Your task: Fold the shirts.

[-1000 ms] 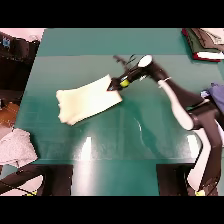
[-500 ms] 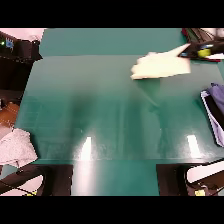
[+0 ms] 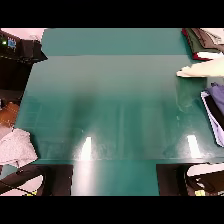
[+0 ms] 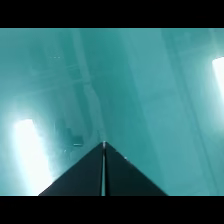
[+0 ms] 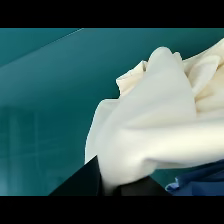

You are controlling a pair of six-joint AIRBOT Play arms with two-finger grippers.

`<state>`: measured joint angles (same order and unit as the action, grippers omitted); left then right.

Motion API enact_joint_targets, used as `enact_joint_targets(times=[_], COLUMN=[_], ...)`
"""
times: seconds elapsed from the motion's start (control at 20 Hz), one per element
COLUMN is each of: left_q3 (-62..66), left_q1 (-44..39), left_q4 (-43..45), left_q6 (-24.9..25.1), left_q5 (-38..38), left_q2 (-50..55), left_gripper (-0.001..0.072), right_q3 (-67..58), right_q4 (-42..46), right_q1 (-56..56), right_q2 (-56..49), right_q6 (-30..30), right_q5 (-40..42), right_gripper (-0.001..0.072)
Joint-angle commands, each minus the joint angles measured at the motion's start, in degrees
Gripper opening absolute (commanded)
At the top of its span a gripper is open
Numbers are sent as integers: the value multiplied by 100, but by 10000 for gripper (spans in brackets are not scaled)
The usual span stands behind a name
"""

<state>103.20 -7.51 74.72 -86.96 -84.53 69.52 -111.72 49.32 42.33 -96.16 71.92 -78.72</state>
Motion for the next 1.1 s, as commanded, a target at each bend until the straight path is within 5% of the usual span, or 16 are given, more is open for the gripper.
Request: enact_joint_targets(times=[0.0,0.25,0.55,1.05], left_q3=[0,-2,0,0], left_q1=[4,4,4,4], left_q4=[-35,-33,-31,-33], left_q6=[-9,-7,63,302], left_q5=[-4,7,-7,-17], left_q2=[-4,-4,-4,-4], left_gripper=[23,23,23,24], right_q3=[-7,-4,0,13], right_q4=[-31,-35,61,3202], right_q1=[358,667,1150,1672], right_q2=[127,702,1147,1202], right_q6=[-87,-203,-81,1681], right_q5=[256,483,-208,-1939], right_gripper=[11,11,12,15])
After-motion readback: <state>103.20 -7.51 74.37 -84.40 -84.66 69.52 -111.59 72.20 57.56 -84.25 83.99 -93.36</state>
